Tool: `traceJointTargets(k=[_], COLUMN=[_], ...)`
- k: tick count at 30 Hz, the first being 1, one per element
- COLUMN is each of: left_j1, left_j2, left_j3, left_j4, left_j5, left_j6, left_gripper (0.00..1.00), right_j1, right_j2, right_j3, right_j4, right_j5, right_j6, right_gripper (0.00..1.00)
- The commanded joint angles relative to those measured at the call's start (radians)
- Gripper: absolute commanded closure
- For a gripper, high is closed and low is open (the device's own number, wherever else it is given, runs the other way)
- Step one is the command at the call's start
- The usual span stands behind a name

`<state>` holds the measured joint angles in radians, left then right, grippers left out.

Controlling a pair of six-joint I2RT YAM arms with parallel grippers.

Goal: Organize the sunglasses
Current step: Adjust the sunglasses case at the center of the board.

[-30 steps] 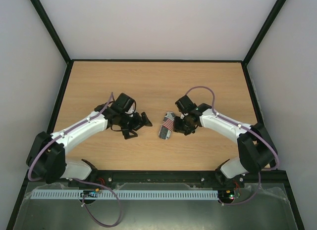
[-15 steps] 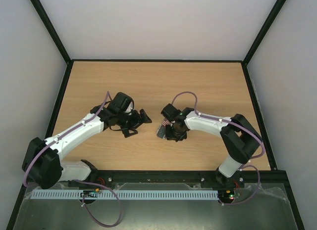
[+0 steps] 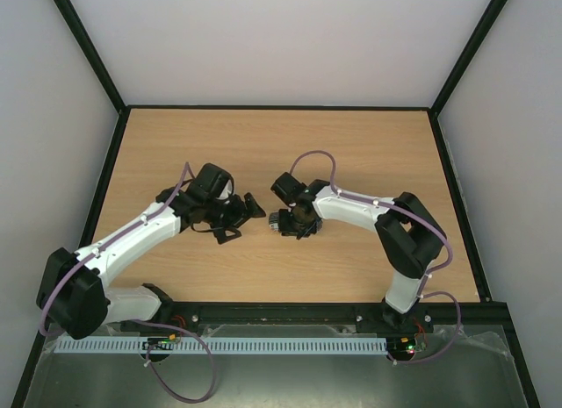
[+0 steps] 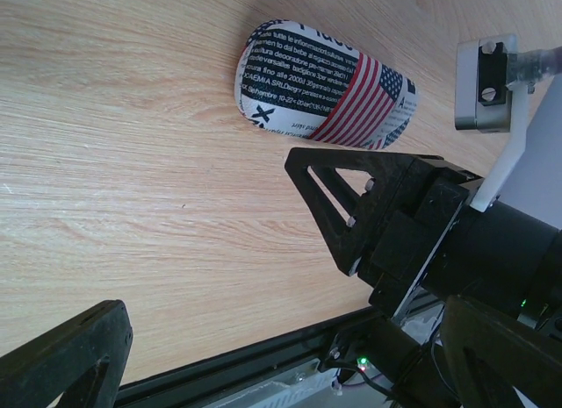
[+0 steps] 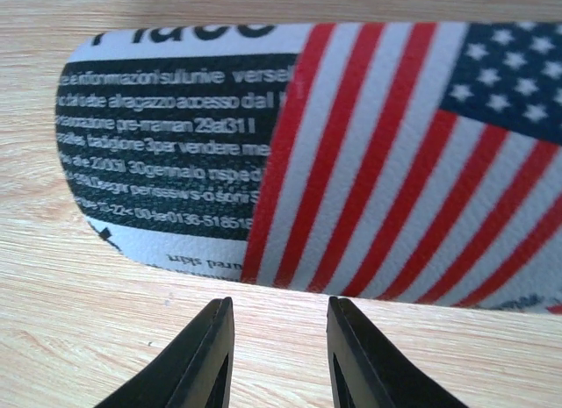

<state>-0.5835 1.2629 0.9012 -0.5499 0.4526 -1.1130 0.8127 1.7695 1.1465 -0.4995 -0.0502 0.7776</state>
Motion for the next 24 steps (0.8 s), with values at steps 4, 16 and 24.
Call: traceJointTargets(k=[4,16,24], left_j1=[0.018,0.037,0.256], left_j2=[-0.019,-0.021,-0.129], left_j3=[-0.007,0.216,0.180], left_j4=[-0.031,-0.245,-0.022], left_j5=[0.005,-0.243,-0.466], left_j6=[0.015,0.199,0.396], left_gripper=[0.01,0.01,0.01], right_j1=[0.016,0.017,-0.247], right_j2=[0.025,-0.389,-0.644], right_j3=[0.036,-0.067,-0.212], right_j4=[-0.052,-0.097,0.007], right_j5=[0.010,0.059,0.355], right_j6=[-0.005,-0.040,-0.124], right_gripper=[0.68,0.01,0.01])
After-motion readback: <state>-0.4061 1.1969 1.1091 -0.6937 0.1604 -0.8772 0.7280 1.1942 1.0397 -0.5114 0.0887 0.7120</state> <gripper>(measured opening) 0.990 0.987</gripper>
